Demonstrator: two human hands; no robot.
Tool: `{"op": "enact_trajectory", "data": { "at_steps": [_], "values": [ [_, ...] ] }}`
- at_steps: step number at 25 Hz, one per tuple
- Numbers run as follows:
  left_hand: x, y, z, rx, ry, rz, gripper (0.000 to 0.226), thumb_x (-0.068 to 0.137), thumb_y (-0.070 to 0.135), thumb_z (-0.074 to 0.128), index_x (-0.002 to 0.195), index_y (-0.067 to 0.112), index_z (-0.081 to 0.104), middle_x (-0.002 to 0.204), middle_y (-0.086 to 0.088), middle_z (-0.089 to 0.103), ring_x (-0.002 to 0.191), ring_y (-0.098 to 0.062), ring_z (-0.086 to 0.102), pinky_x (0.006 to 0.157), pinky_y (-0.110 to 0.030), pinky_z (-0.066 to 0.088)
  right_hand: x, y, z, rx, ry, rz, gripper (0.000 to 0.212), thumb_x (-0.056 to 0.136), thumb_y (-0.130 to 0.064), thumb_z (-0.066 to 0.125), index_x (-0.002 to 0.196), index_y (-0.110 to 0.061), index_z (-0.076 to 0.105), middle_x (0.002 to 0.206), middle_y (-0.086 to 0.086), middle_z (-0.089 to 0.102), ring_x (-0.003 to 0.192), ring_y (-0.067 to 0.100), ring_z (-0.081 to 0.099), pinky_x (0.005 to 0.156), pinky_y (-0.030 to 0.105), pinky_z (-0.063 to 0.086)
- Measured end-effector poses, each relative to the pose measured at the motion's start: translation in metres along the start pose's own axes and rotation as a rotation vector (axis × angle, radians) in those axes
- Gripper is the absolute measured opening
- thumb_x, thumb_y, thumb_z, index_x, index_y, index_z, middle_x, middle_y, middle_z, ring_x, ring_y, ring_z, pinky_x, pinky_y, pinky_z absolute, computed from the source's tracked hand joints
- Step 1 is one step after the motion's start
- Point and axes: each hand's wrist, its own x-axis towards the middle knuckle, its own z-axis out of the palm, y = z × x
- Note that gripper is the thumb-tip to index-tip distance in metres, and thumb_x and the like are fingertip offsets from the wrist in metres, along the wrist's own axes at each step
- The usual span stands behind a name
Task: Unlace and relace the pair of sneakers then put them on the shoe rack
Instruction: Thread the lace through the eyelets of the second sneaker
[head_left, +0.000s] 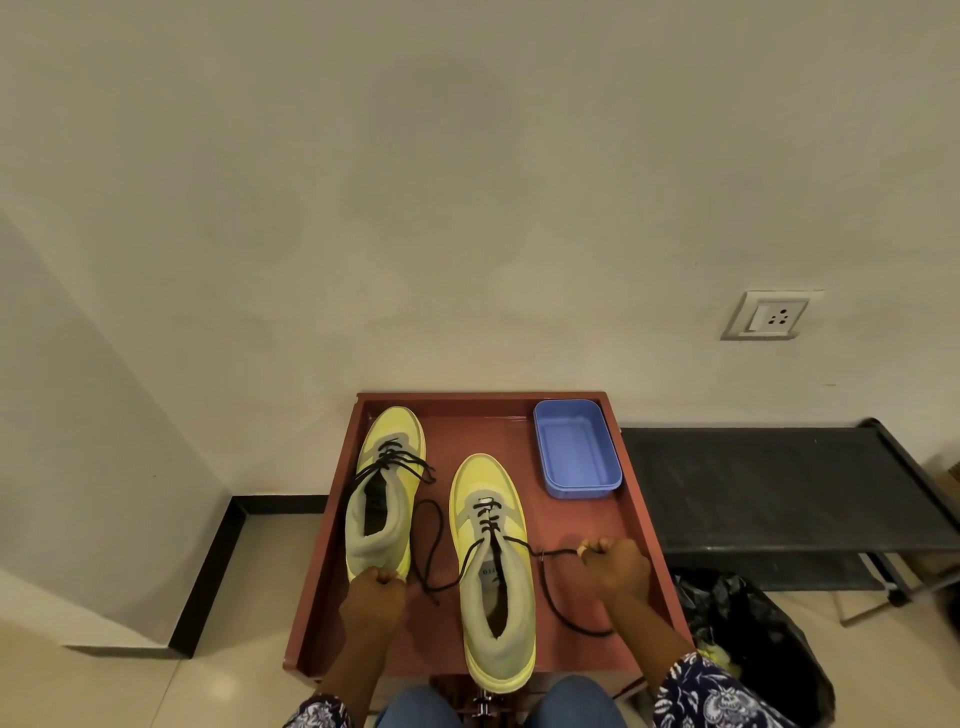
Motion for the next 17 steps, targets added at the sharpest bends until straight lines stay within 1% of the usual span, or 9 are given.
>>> {"op": "enact_trajectory", "data": {
  "at_steps": [2,4,5,6,7,8,11,15,17],
  "values": [
    [-0.005,0.006,0.000,-0.025,-0.007,-0.001,0.013,0.087,0.015,0.055,0.092,0.005,0.062,0.098,-0.017,0.064,0.098,-0.037,0.059,0.082,-0.034,0.044,0.000,0.000,-0.001,0.008,-0.007,-0.001,0.016,0.086,-0.008,0.060,0.087,0.003,0.072,0.094,0.021,0.070,0.094,0.034,0.063,0.071,0.023,0.036],
    [-0.009,0.011,0.001,-0.104,-0.030,0.001,0.014,0.089,0.014,0.054,0.076,0.009,0.057,0.081,-0.014,0.062,0.085,-0.035,0.062,0.075,-0.036,0.047,-0.002,0.000,-0.002,0.002,-0.018,-0.007,0.015,0.084,-0.009,0.062,0.086,0.003,0.072,0.093,0.020,0.071,0.094,0.033,0.063,0.071,0.022,0.036],
    [-0.011,0.014,0.001,-0.176,-0.057,0.000,0.020,0.090,0.012,0.052,0.070,0.010,0.053,0.072,-0.011,0.058,0.073,-0.030,0.062,0.066,-0.035,0.049,-0.002,0.000,-0.003,0.004,-0.024,-0.012,0.014,0.084,-0.009,0.063,0.085,0.002,0.072,0.093,0.019,0.071,0.094,0.033,0.064,0.071,0.022,0.036],
    [-0.015,0.019,0.002,-0.251,-0.098,-0.011,0.023,0.091,0.010,0.050,0.068,0.010,0.050,0.065,-0.008,0.054,0.058,-0.023,0.057,0.054,-0.028,0.048,-0.003,0.001,-0.003,0.011,-0.031,-0.016,0.014,0.083,-0.010,0.064,0.086,0.001,0.072,0.092,0.017,0.071,0.093,0.031,0.064,0.071,0.021,0.036],
    [-0.019,0.024,0.002,-0.317,-0.136,-0.036,0.024,0.092,0.008,0.047,0.068,0.009,0.048,0.061,-0.007,0.049,0.047,-0.016,0.049,0.042,-0.021,0.042,-0.004,0.001,-0.004,0.022,-0.042,-0.015,0.014,0.083,-0.011,0.065,0.086,0.001,0.072,0.091,0.015,0.071,0.090,0.030,0.063,0.071,0.021,0.036],
    [-0.023,0.029,0.003,-0.357,-0.159,-0.062,0.024,0.093,0.006,0.046,0.069,0.009,0.047,0.059,-0.006,0.047,0.041,-0.013,0.043,0.035,-0.016,0.035,-0.006,0.000,-0.005,0.034,-0.056,-0.013,0.014,0.082,-0.013,0.067,0.085,0.000,0.072,0.088,0.013,0.070,0.085,0.027,0.062,0.070,0.021,0.035],
    [-0.029,0.036,0.008,-0.396,-0.193,-0.083,0.027,0.094,0.009,0.045,0.067,0.009,0.047,0.056,-0.005,0.047,0.041,-0.013,0.038,0.036,-0.017,0.029,-0.010,-0.003,-0.003,0.090,-0.086,0.002,0.015,0.081,-0.017,0.070,0.075,-0.004,0.069,0.075,0.007,0.064,0.072,0.018,0.055,0.067,0.022,0.036],
    [-0.033,0.041,0.014,-0.413,-0.240,-0.119,0.036,0.097,0.021,0.041,0.065,0.008,0.049,0.052,-0.004,0.046,0.042,-0.014,0.036,0.039,-0.020,0.026,-0.013,-0.006,0.000,0.129,-0.081,0.041,0.019,0.082,-0.018,0.068,0.065,-0.011,0.063,0.070,0.003,0.061,0.071,0.018,0.054,0.065,0.022,0.037],
    [-0.037,0.045,0.016,-0.408,-0.258,-0.132,0.039,0.098,0.024,0.039,0.065,0.007,0.049,0.051,-0.005,0.044,0.042,-0.014,0.034,0.039,-0.020,0.026,-0.013,-0.005,0.004,0.105,-0.086,0.045,0.025,0.080,-0.016,0.068,0.056,-0.014,0.059,0.065,0.002,0.060,0.067,0.019,0.054,0.058,0.022,0.038]
  ]
}}
